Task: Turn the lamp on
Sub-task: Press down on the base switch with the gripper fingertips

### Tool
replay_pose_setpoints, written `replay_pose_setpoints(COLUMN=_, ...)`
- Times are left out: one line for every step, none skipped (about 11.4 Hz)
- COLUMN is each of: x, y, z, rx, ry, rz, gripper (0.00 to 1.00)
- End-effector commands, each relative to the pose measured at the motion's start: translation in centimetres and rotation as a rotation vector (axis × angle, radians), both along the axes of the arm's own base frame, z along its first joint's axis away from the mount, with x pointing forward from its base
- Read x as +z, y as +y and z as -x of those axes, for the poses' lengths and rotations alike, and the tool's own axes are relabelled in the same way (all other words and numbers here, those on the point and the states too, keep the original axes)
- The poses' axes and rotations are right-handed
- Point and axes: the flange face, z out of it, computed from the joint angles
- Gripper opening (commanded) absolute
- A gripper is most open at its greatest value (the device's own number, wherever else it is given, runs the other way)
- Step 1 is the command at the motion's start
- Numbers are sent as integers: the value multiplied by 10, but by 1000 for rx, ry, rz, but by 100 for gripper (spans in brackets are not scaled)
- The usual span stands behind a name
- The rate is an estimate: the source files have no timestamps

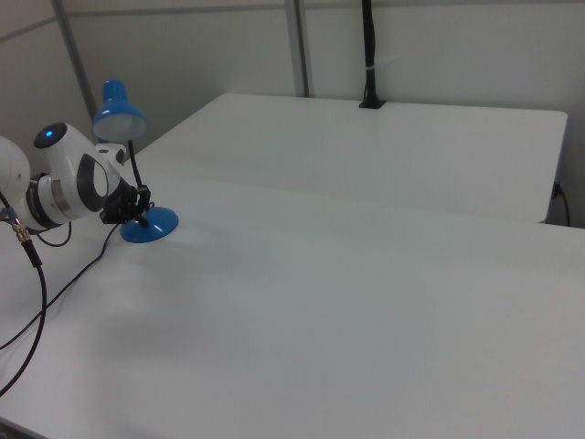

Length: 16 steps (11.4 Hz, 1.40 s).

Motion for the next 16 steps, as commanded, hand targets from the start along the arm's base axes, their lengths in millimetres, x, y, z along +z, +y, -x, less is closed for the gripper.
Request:
replay_pose_setpoints(x=-72, y=5, z=-8, rx=-9, ry=65, rz=37, gripper=0)
replay_pose_setpoints(x=-76, y=6, z=-7, rx=-3, ry=69, rz=44, gripper=0)
replay_pose_setpoints(x=-77, y=12, z=-4, rx=7, ry=72, rz=50, gripper=0)
replay_pose_setpoints(x=-81, y=13, z=-1, rx=4, ry=101, rz=71, gripper=0)
replay_pose_setpoints(x=-83, y=20, z=5, rx=2, ry=120, rz=68, gripper=0)
replay_pose_setpoints(x=-77, y=25, z=7, rx=-33, ry=123, rz=40, gripper=0)
replay_pose_setpoints(x=-52, y=26, z=7, rx=-91, ry=102, rz=-6, gripper=0)
replay_pose_setpoints(x=-33, y=24, z=11, rx=-130, ry=93, rz=-37, gripper=0)
replay_pose_setpoints(x=-14, y=20, z=15, rx=-167, ry=85, rz=-64, gripper=0)
replay_pose_setpoints(x=0, y=16, z=18, rx=-209, ry=79, rz=-93, gripper=0)
replay_pose_setpoints(x=11, y=11, z=21, rx=-240, ry=76, rz=-113, gripper=0)
replay_pose_setpoints(x=15, y=9, z=22, rx=-267, ry=78, rz=-130, gripper=0)
replay_pose_setpoints(x=17, y=7, z=19, rx=-306, ry=77, rz=-157, gripper=0)
replay_pose_setpoints(x=22, y=4, z=15, rx=-338, ry=77, rz=-182, gripper=0)
replay_pose_setpoints(x=25, y=4, z=14, rx=-351, ry=81, rz=-200, gripper=0)
replay_pose_setpoints(x=31, y=6, z=10, rx=-352, ry=70, rz=-212, gripper=0)
